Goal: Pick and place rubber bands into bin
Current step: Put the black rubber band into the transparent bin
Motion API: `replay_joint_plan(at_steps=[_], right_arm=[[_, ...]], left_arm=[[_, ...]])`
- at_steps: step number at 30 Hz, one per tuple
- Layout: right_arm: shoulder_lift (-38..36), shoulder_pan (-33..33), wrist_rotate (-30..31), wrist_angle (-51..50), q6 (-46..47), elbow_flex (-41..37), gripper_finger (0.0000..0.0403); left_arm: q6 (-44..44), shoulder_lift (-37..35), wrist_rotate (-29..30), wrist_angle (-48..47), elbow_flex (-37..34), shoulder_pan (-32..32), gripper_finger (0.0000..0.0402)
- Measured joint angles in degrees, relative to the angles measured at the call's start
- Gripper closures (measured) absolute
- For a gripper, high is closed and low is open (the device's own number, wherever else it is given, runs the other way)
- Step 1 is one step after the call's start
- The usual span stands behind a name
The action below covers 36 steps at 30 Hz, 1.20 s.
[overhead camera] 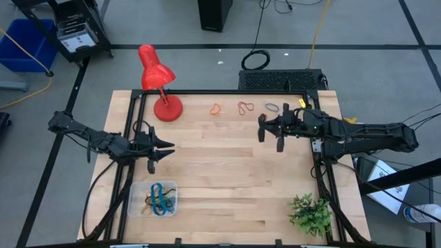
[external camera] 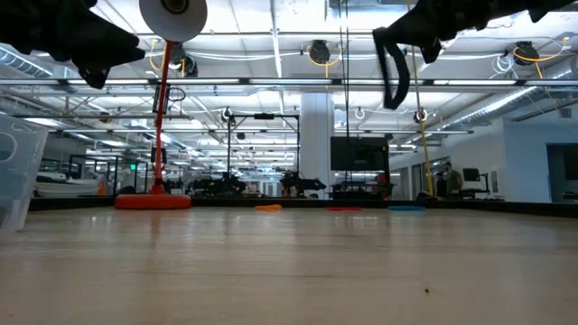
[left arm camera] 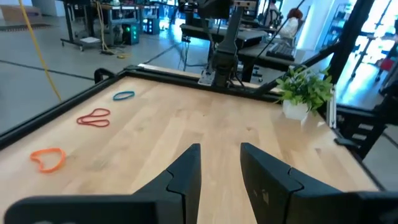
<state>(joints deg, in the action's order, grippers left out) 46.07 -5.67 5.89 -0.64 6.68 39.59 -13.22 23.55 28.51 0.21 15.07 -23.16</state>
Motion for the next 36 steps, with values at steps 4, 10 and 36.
replay_joint_plan(at_steps=[4,10,36], right_arm=[[1.75,1.22,-0.02,0.0,0.09,0.0,0.0403],[5.51,2.65,-0.09,2.27,0.13,0.0,0.0403],[18.07,10.75,-0.22,14.38,0.15,-0.02,0.0403]], left_arm=[[0.76,0.66,0.02,0.32,-0.02,0.0,0.0282],[2.72,3.87,-0.41,4.47,-0.02,0.0,0.0282],[26.03,53.78,10.51,16.43,31.26,5.81,0.0282]])
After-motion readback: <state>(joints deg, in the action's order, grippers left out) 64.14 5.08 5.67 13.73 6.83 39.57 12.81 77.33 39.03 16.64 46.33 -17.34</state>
